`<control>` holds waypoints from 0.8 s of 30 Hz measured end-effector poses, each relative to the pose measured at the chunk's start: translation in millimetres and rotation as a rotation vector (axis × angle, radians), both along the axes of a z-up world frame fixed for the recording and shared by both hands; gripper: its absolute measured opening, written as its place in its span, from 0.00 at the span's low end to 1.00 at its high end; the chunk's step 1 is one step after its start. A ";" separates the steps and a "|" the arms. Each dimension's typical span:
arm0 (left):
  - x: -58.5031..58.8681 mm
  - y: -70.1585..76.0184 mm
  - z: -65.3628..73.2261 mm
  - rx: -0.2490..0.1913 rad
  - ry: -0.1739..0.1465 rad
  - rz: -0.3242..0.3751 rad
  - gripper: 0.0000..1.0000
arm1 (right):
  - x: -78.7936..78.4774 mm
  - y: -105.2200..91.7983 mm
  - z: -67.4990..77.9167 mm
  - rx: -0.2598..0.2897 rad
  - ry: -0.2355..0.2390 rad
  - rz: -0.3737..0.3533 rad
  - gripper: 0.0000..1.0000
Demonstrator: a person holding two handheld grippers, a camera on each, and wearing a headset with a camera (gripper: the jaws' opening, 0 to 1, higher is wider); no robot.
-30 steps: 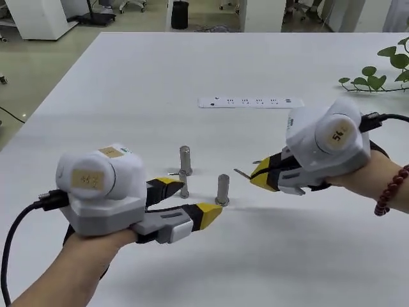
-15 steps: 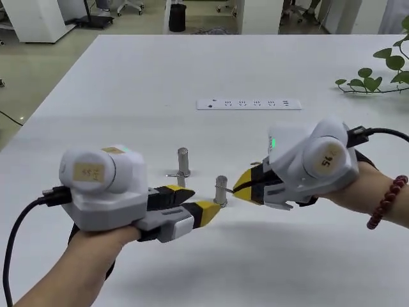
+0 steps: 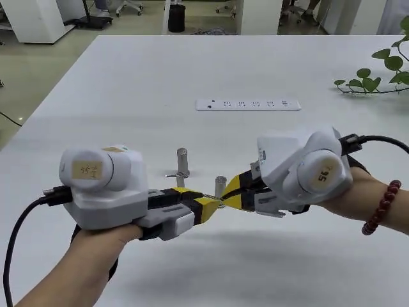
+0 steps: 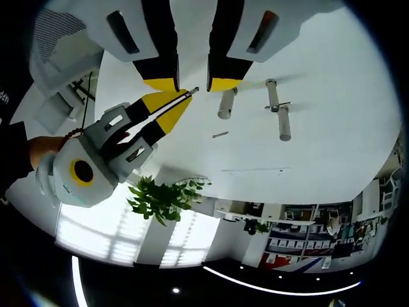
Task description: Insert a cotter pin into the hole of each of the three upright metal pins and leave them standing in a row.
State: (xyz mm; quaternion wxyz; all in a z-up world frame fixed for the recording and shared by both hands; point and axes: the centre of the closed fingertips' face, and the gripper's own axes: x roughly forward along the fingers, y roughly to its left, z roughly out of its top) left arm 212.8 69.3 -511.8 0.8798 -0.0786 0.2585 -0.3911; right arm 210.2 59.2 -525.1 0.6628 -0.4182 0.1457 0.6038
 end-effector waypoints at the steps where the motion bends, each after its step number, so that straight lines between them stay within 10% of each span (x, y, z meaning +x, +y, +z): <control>1: -0.2 -0.3 0.2 -0.002 0.000 -0.002 0.13 | -0.8 0.8 0.5 0.000 -0.003 0.004 0.00; 24: -1.1 0.1 -1.2 -0.037 0.020 0.004 0.00 | -6.7 11.8 5.2 -0.005 -0.052 0.044 0.00</control>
